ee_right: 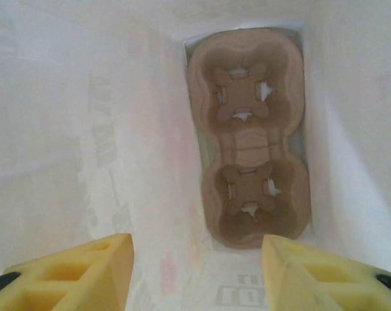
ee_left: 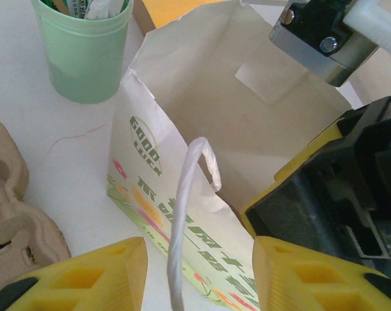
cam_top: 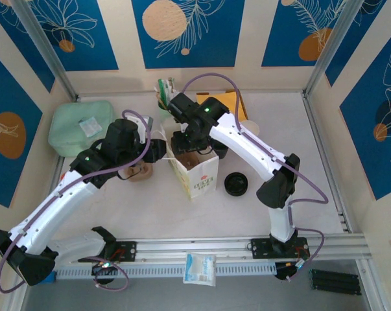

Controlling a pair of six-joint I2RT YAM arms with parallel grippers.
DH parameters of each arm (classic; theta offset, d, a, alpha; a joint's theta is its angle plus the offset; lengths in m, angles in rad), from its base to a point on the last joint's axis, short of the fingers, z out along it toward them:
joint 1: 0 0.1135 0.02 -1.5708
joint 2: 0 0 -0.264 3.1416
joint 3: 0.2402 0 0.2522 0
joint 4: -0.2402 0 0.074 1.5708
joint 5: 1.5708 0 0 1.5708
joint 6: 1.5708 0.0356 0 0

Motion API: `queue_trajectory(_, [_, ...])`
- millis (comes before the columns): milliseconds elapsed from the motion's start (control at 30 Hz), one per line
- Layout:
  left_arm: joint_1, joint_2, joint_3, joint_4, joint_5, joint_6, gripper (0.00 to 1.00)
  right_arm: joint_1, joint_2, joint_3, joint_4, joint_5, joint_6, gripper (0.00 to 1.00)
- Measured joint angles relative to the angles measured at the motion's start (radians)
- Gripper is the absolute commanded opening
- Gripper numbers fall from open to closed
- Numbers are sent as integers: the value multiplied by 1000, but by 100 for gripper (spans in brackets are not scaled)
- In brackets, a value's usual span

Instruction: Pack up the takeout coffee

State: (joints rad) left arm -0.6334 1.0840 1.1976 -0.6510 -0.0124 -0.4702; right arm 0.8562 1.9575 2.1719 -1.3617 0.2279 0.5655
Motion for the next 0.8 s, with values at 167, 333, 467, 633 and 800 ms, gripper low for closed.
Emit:
queue_trajectory(167, [0, 10, 6, 0, 0, 4, 55, 6, -18, 11, -6, 0, -9, 58])
queue_trajectory(333, [0, 13, 10, -4, 0, 7, 61, 11, -39, 18, -20, 0, -13, 59])
queue_trajectory(467, [0, 13, 21, -9, 0, 7, 65, 16, -52, 25, -24, 0, -16, 60])
queue_trajectory(633, [0, 13, 40, -11, 0, 7, 70, 19, -64, 28, -28, 0, -16, 60])
queue_trajectory(800, [0, 19, 56, -16, 1, 8, 74, 25, -79, 33, -40, 0, -16, 60])
